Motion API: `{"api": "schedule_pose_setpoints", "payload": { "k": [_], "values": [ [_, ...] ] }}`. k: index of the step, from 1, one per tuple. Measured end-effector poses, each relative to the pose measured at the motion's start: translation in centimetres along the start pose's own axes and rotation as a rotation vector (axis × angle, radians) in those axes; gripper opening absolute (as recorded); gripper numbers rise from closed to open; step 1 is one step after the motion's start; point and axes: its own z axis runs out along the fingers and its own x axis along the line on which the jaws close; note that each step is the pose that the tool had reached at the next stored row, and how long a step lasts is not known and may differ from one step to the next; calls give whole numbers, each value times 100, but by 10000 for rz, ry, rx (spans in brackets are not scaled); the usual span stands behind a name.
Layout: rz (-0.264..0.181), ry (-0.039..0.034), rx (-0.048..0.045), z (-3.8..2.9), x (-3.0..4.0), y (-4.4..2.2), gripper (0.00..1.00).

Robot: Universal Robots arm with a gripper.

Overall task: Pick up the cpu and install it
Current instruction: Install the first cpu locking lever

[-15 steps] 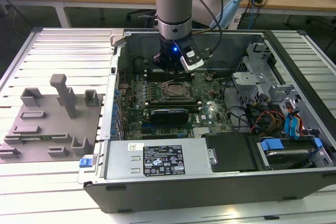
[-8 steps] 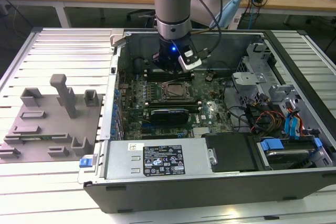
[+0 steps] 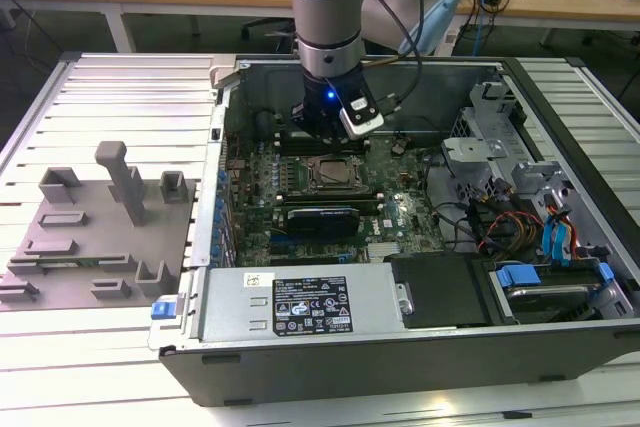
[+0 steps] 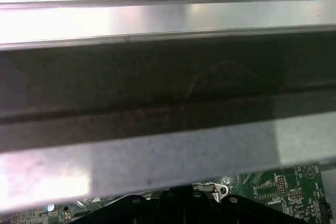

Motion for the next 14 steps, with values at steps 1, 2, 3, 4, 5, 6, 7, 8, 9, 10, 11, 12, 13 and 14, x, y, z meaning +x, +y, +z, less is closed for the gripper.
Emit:
{"api": "schedule_pose_setpoints", "payload": {
  "k": [1,2,3,4,5,6,7,8,9,10,11,12,13,14],
  "values": [
    [99,-22,16,2,1,-1,11],
    [163,-33,24,2,3,-1,11],
    [214,-41,29,3,9,1,11],
    [253,-47,36,2,15,3,11],
    [306,-54,44,1,25,5,11],
    [353,-61,51,0,36,9,11],
    [386,-66,55,0,44,11,11],
    [438,-73,61,-1,57,16,11],
    [485,-79,69,-1,64,22,11],
    [522,-85,74,-1,65,24,11],
    [596,-97,83,1,66,26,11],
    [697,-110,99,3,66,27,11],
    [766,-119,111,4,66,28,11],
    [844,-129,121,5,66,28,11]
  ]
}}
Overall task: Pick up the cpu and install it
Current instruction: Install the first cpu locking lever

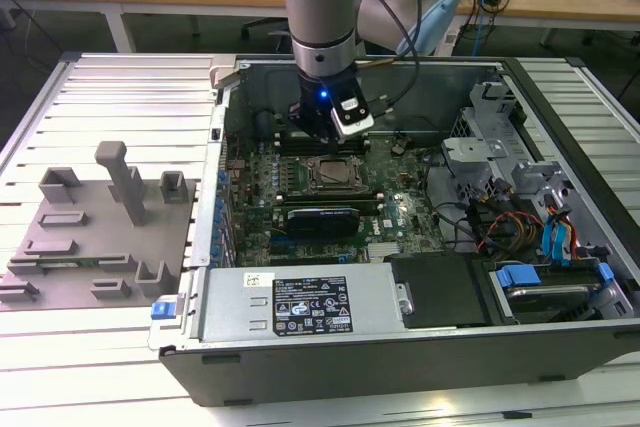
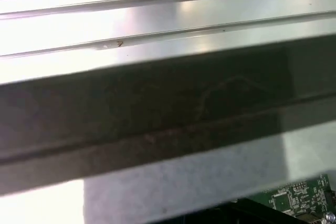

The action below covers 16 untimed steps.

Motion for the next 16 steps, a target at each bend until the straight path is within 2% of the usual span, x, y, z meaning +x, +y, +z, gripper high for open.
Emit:
{"api": "schedule_pose_setpoints", "payload": {
  "k": [3,11,16],
  "values": [
    [380,-50,54,6,3,8,11],
    [843,-112,123,17,12,45,11],
    [1016,-186,277,27,15,60,11]
  ]
}}
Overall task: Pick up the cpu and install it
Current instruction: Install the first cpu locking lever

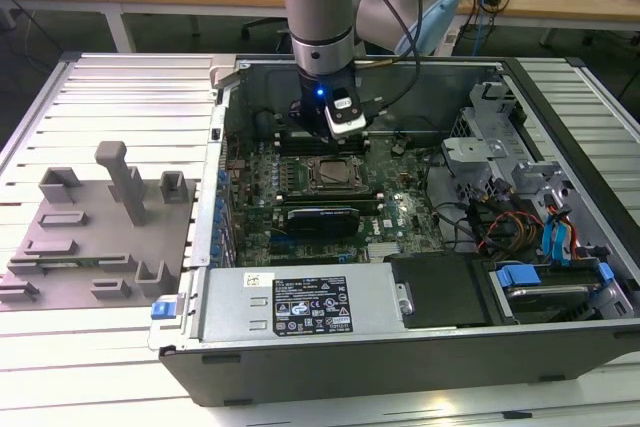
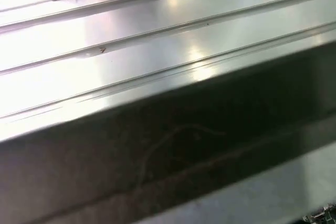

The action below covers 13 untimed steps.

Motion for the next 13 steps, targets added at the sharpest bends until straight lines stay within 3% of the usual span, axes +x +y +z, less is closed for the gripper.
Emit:
{"api": "schedule_pose_setpoints", "payload": {
  "k": [3,9,13],
  "values": [
    [97,-91,143,9,2,2,11],
    [355,-230,336,32,5,6,11],
    [407,-239,349,33,4,6,11]
  ]
}}
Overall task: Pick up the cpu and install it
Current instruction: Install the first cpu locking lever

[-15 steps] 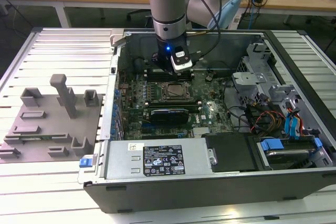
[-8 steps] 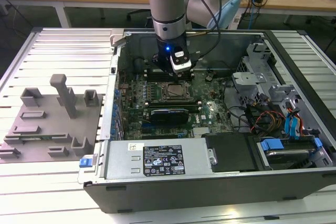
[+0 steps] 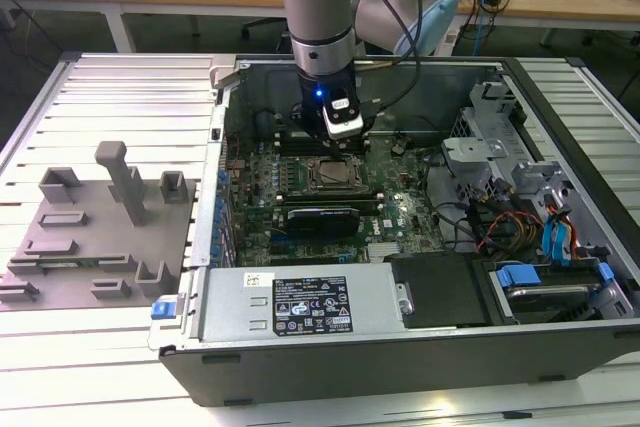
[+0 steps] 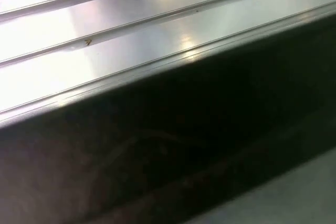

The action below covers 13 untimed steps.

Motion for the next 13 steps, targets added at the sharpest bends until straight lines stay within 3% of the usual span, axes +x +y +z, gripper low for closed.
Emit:
{"api": "schedule_pose_setpoints", "payload": {
  "k": [6,8,13],
  "values": [
    [2,0,-1,-98,-16,9,11],
    [5,-12,-4,-101,-15,13,11],
    [32,-158,-57,-104,17,54,11]
  ]
}}
